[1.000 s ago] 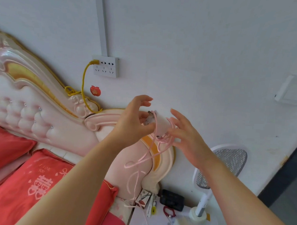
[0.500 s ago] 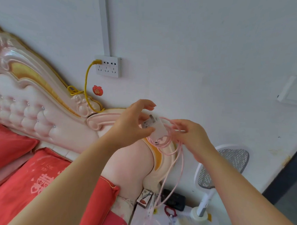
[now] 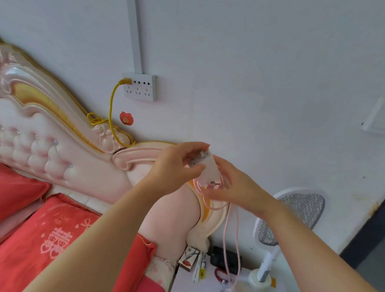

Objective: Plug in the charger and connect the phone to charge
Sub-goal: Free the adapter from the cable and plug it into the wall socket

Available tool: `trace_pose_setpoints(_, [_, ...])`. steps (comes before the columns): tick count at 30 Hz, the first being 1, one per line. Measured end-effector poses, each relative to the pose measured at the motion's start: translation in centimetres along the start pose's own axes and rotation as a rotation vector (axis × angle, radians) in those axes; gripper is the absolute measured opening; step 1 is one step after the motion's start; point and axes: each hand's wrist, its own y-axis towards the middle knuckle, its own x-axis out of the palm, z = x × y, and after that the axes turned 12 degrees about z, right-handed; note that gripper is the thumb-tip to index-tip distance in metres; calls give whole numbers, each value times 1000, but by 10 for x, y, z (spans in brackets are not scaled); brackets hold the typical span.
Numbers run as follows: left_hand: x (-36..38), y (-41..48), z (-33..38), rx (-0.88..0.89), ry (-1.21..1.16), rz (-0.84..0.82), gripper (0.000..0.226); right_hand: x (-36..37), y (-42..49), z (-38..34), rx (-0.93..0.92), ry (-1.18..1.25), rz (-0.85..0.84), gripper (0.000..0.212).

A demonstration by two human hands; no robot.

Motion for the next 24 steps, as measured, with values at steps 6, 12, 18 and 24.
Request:
trace_pose_setpoints(6, [-2,5,4,11,85,-85,46,3,6,-1,-102,-242,267,48])
trace_pose_setpoints(12, [-12,16,18,185,565,-237,50,6,11,-1,-71,-265,334,40])
trace_pose_setpoints(18, [-26,17,17,29,373,-102,47,-18,13,10,70,83,370,30])
trace_pose_setpoints(24, [-23,18,21,-45,193,-37,41,-13,13,41,257,-31,539,19])
